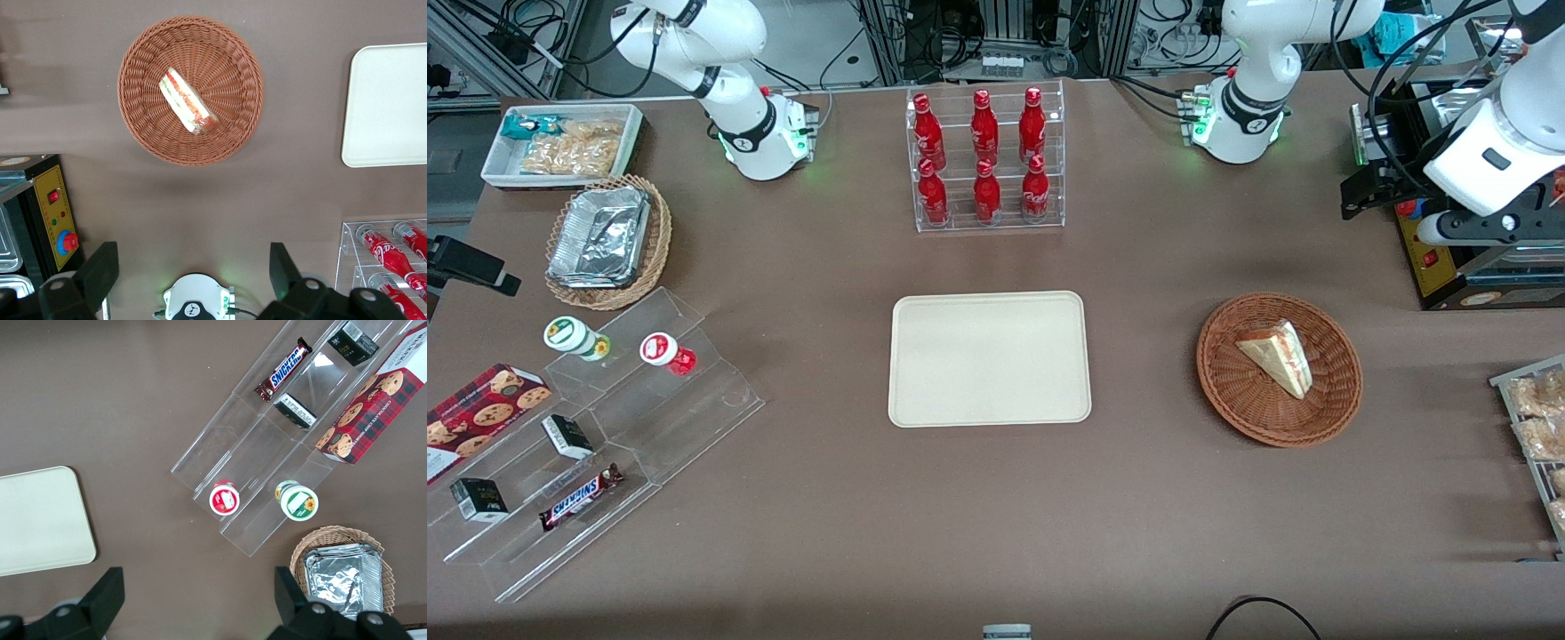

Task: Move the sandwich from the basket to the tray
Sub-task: 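Move the left gripper down over the sandwich in the wicker basket, then lower the left gripper around the sandwich wedge and close it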

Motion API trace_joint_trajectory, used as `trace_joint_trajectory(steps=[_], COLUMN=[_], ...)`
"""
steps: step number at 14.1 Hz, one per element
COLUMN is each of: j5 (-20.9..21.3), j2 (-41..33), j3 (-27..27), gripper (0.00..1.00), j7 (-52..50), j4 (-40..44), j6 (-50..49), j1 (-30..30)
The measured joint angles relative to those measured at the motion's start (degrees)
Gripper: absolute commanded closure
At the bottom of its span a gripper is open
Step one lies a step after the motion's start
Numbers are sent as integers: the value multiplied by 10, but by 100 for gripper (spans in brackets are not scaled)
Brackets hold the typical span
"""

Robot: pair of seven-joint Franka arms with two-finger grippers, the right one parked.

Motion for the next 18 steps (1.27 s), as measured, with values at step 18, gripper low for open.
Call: trace_joint_trajectory(steps=[18], j5=[17], j2=[87], j3=[6], gripper=[0], j7=[-150], j4=[-321], j6=[438], j1=[20])
